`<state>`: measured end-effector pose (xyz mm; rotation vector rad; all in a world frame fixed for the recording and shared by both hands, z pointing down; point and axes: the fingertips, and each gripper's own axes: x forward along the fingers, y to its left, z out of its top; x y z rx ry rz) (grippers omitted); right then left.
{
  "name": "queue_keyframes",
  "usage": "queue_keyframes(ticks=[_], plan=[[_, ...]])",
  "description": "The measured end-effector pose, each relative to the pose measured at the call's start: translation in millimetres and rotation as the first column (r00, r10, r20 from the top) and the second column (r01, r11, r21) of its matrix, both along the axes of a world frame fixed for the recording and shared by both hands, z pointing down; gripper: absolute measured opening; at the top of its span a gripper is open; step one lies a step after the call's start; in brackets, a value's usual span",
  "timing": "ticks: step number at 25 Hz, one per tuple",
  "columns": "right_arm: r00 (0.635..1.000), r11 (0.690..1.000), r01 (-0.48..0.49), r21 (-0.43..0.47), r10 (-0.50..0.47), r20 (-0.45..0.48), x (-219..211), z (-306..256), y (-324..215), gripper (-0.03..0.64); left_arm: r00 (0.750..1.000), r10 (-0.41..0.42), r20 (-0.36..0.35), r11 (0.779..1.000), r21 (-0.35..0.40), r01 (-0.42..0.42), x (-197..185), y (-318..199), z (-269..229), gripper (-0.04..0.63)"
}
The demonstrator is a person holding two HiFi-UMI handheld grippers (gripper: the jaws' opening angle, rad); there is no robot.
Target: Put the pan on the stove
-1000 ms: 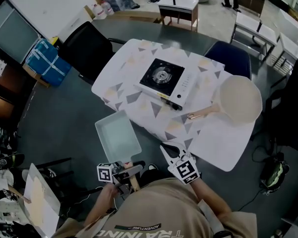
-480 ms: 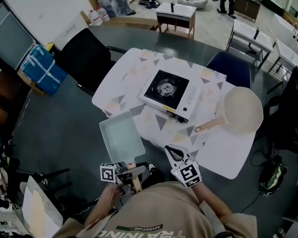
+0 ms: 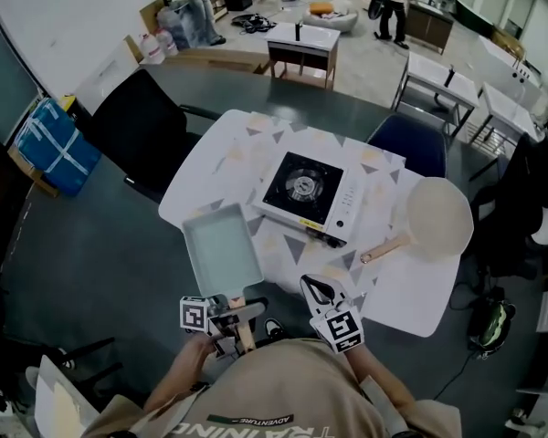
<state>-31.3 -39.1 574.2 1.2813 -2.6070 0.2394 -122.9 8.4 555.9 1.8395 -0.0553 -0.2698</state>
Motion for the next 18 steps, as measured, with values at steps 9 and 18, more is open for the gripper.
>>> queue_keyframes(ticks=[9, 18], plan=[[0.997, 0.997, -0.071, -0.019, 0.071, -0.014, -24, 9, -16, -0.002, 0.998, 0.066, -0.018, 0.998, -0.009, -0.067, -27, -19, 7, 0.115], [0.997, 0.996, -0.076, -0.045, 0.075, -0.023, -27, 11, -35, -0.002, 0.997, 0.077, -0.022, 0.997, 0.008, -0.077, -29, -26, 7, 0.115]])
